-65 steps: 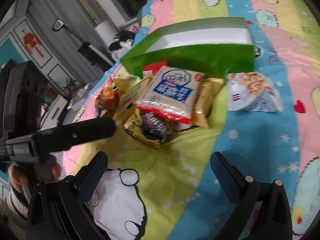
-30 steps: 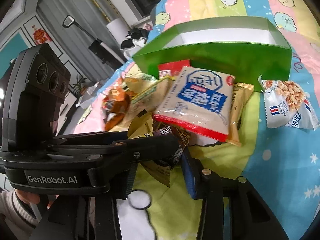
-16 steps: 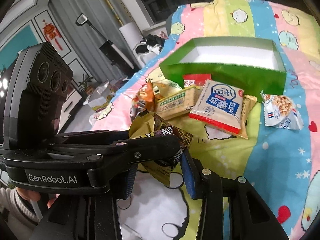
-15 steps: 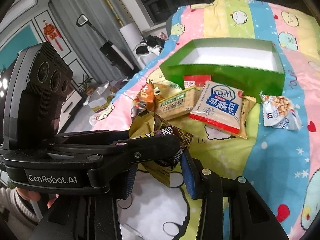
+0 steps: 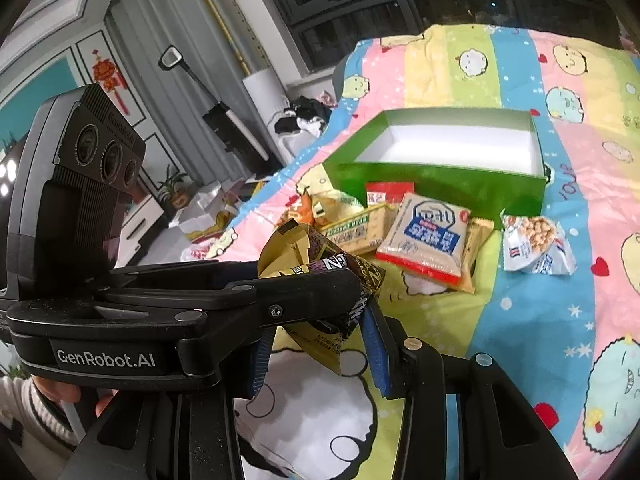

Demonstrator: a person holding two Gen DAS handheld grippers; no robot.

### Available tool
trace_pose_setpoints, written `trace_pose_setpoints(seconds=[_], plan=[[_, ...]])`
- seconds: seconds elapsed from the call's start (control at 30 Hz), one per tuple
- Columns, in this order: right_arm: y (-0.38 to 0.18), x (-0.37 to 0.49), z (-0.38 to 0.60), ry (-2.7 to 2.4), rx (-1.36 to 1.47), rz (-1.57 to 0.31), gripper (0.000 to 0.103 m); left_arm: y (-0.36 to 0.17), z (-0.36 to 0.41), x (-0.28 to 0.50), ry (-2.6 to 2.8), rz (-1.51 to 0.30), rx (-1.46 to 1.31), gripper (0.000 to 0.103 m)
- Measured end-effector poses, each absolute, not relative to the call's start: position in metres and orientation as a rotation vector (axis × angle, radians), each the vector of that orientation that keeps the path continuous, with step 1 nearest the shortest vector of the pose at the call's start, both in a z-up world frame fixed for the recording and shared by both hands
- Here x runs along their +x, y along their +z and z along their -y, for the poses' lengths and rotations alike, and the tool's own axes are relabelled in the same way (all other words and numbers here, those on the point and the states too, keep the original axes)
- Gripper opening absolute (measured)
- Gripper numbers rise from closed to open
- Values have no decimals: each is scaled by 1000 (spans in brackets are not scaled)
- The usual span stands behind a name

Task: Organize snacks
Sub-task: 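Lift the candy bag with the right gripper and drop it into the green box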

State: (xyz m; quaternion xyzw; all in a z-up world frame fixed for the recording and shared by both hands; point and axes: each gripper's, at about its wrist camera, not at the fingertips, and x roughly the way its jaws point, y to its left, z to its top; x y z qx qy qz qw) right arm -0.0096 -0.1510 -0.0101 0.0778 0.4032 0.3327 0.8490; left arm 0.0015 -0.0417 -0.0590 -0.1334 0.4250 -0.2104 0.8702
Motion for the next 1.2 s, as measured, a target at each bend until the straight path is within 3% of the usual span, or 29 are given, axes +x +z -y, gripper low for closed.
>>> trace_pose_setpoints(seconds=[0.77, 1.2], plan=[[50, 72, 174, 620, 152, -653, 43, 12, 59, 98, -531, -757, -207, 44], [13, 153, 165, 614, 175, -741, 43, -25, 46, 180, -498, -877, -284, 44]])
